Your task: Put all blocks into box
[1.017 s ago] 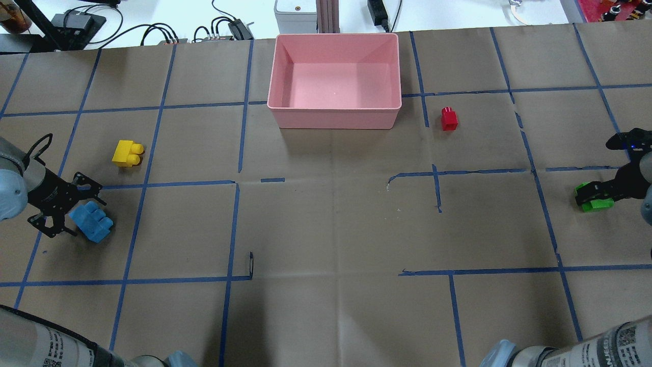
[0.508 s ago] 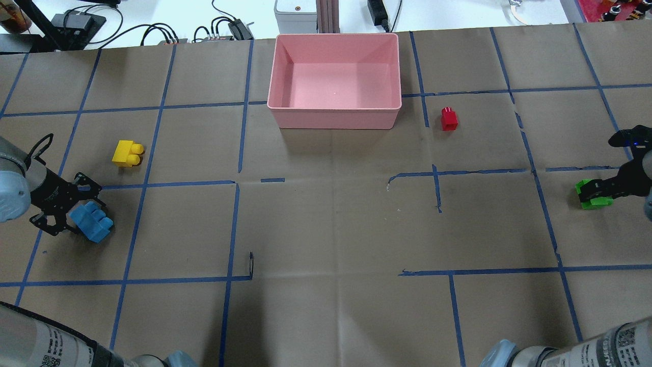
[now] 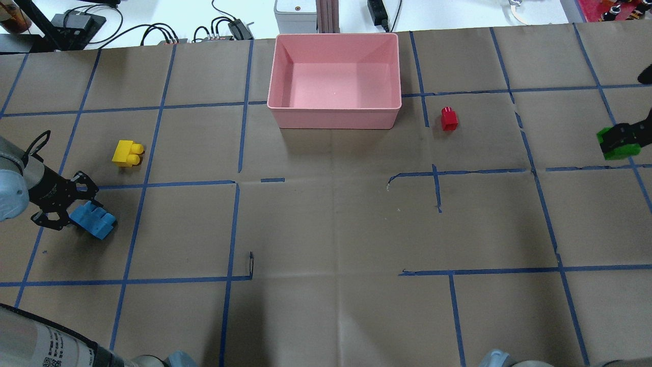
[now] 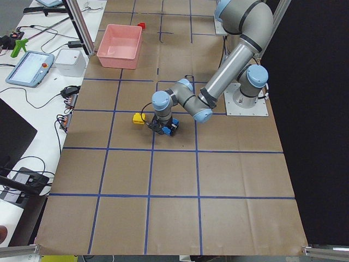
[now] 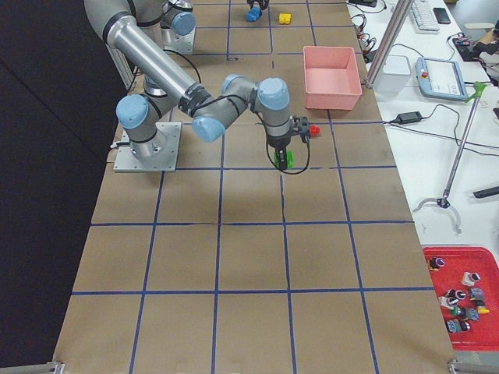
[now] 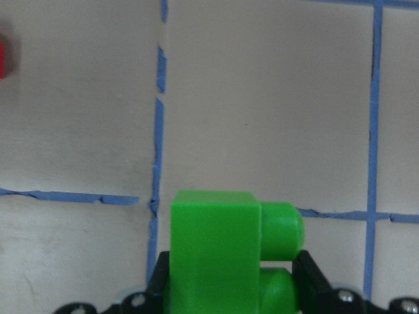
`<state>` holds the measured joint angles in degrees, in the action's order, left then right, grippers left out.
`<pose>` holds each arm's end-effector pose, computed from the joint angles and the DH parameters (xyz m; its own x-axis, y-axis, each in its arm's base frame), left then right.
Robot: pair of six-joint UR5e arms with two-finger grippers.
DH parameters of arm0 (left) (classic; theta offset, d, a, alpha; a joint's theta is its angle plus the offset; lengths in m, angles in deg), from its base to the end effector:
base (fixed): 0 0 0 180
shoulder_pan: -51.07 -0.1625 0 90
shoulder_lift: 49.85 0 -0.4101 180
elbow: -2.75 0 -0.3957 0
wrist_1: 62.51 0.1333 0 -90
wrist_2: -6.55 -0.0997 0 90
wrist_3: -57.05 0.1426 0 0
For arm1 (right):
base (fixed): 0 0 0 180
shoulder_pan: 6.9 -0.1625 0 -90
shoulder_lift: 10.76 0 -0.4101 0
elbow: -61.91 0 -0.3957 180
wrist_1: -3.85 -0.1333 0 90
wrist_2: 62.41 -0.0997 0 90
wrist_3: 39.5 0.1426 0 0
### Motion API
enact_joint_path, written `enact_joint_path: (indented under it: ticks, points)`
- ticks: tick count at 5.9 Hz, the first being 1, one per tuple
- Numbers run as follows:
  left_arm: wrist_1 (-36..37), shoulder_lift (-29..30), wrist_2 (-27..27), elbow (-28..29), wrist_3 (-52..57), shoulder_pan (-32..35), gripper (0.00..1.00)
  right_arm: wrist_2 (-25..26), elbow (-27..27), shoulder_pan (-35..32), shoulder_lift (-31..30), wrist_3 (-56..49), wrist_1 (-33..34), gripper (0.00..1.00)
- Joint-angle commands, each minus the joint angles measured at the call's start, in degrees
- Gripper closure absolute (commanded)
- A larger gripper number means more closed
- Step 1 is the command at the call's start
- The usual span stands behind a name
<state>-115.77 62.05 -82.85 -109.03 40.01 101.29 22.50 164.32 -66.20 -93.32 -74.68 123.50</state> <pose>0.2297 -0.4865 0.1161 -0.5478 -0.8362 -0.0255 -0.8322 0.5416 0.1186 -0.1541 -0.5455 0.3118 -0.9962 -0.0831 0.0266 -0.0867 0.9780 -0.1895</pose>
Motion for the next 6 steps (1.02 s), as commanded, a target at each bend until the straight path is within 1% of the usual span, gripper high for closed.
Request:
enact_joint_path:
  ticks: [1, 2, 3, 4, 5, 6]
  points:
    - [-0.79, -0.27, 2.38, 0.16, 0.08, -0.03, 0.71, 0.51, -12.26, -16.28, 3.95, 11.13, -5.81, 0.96]
    - [-0.97, -0.28, 2.48, 0.42, 0.08, -0.03, 0.79, 0.0, -18.15, -24.29, 9.29, 18.66, -5.56, 0.96]
    - [-1.06, -1.32, 3.35, 1.55, 0.08, -0.03, 0.8, -0.62, -25.34, -30.9, 15.53, 27.18, -5.13, 0.96]
    - [-4.89, -5.33, 3.54, 4.52, 0.17, 0.5, 0.81, -0.45, -33.25, -36.53, 22.64, 34.49, -4.43, 0.96]
    - [-11.37, -7.11, 4.49, 9.95, 3.74, 1.2, 0.82, 0.16, -38.9, -41.29, 28.71, 42.48, 0.11, 0.95]
    - [-17.18, -7.22, 4.68, 17.49, 8.99, 3.64, 0.82, -0.35, -41.3, -43.94, 32.16, 49.26, 4.15, 0.93]
